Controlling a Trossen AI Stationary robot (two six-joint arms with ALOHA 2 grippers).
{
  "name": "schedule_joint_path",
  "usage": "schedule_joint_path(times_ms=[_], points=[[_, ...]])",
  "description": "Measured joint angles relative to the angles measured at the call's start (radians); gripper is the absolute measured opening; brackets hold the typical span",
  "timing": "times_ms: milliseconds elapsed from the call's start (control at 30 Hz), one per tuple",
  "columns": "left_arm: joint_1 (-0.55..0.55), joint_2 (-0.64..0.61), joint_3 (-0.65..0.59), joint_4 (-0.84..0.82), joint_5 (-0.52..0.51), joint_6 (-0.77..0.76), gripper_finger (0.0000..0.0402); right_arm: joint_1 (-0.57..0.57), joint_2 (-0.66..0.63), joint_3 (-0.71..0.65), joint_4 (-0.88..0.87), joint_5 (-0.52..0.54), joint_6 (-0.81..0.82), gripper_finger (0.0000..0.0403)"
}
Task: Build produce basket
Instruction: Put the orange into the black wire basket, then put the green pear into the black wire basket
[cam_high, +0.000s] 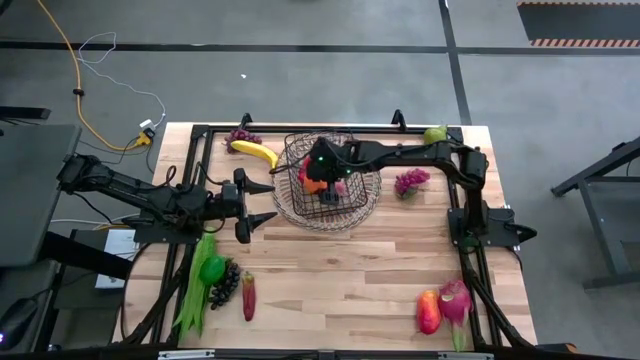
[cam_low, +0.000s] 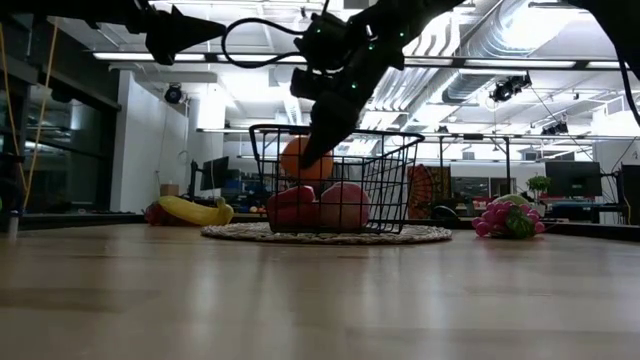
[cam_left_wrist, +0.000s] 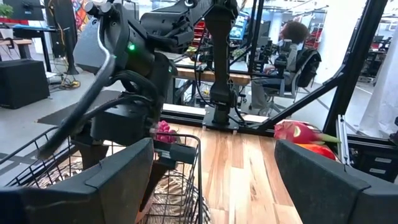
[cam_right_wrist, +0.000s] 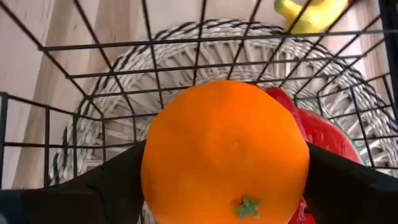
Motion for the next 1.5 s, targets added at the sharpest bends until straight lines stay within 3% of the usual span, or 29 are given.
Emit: schedule_joint_path(times_ms=[667,933,1200,1500], points=[[0.0,0.0,0.0,-0.001,-0.001,0.001,0.0323,0.006,0.0,-0.001,-0.001,-0.175,0.055,0.0333],[0.0,0.0,0.0,-0.001,-0.001,0.001,0.0323,0.026,0.0,-0.002,-0.001,-0.171,0.053,0.0338],[0.0,0.0,0.0,-0.001,-0.001,0.001,0.0323,0.056,0.0,-0.002,-0.002,-0.042,0.052,0.0393],[0.0,0.0,0.0,-0.001,-0.001,-0.001,0.0323,0.059,-0.003,-0.002,-0.006,-0.016,0.051,0.0398]])
